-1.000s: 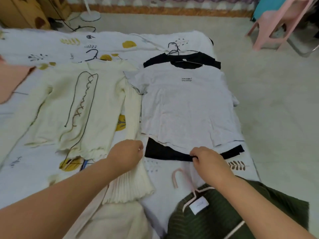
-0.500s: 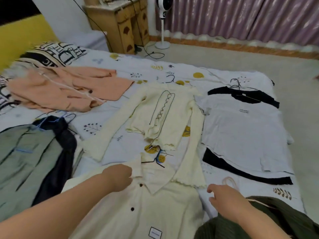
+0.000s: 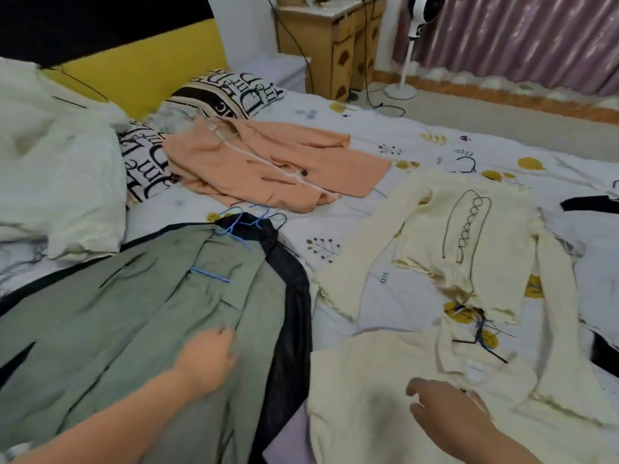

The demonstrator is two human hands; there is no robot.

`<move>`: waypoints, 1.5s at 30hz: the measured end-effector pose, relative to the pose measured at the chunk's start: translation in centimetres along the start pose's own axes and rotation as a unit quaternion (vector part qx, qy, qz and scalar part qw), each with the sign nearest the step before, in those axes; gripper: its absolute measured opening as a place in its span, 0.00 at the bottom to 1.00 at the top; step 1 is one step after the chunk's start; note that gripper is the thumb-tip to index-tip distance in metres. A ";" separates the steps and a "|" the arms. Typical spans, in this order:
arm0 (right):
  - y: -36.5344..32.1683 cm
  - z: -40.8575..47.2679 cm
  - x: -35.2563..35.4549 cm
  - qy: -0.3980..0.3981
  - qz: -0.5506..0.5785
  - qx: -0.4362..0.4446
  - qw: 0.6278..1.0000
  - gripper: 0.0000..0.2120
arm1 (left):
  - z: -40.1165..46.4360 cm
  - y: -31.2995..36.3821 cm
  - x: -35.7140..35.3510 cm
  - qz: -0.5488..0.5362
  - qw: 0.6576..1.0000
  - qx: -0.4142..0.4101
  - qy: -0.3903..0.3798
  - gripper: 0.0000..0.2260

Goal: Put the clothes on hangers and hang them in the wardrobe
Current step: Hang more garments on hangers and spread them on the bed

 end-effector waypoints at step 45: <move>-26.5 -3.5 7.8 0.247 0.298 0.051 0.921 0.05 | -8.0 -19.9 10.1 -0.255 0.880 0.120 0.383 0.30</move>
Point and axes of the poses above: each hand's wrist, its own z-axis towards the middle knuckle, its own x-axis out of the back of the hand, y = z × x, the point moved 7 cm from there along z, towards the middle knuckle, and after that the axes turned 4 degrees about -z, right-handed, at the moved point
